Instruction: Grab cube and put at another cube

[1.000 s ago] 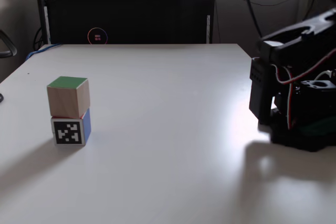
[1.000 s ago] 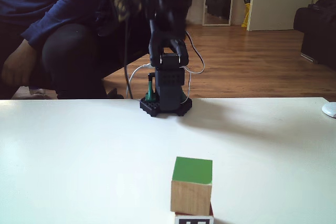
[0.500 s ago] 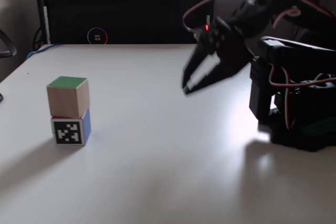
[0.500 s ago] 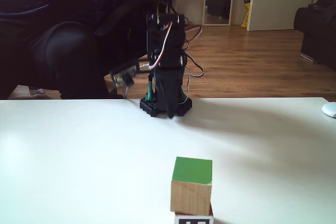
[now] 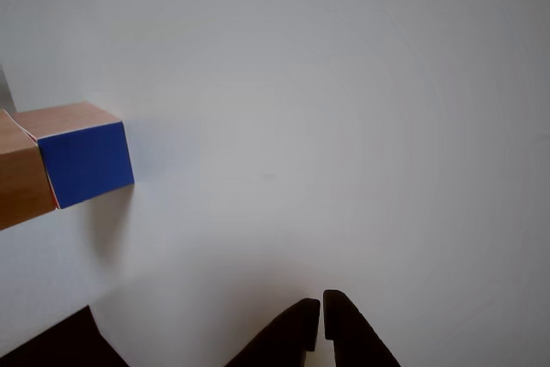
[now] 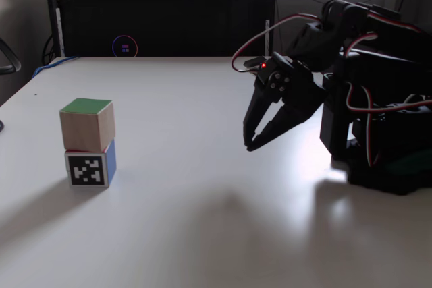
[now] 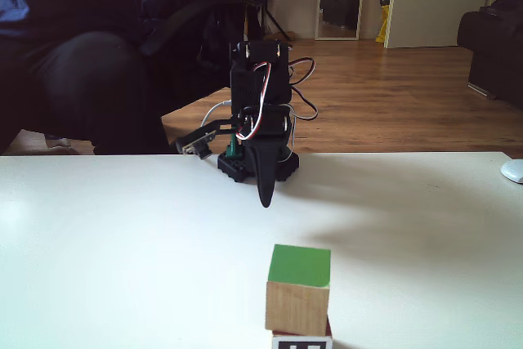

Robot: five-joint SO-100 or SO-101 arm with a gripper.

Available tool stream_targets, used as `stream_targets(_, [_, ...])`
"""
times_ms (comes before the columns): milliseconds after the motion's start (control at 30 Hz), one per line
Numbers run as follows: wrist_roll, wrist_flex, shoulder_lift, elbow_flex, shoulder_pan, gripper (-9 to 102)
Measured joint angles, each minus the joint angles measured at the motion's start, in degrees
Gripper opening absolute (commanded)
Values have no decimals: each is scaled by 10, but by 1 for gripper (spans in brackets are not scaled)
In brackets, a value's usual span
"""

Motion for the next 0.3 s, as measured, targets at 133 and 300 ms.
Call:
stream_targets(133, [0, 0, 0, 0, 4, 0])
stream_targets(300, [0, 0, 0, 0, 4, 0])
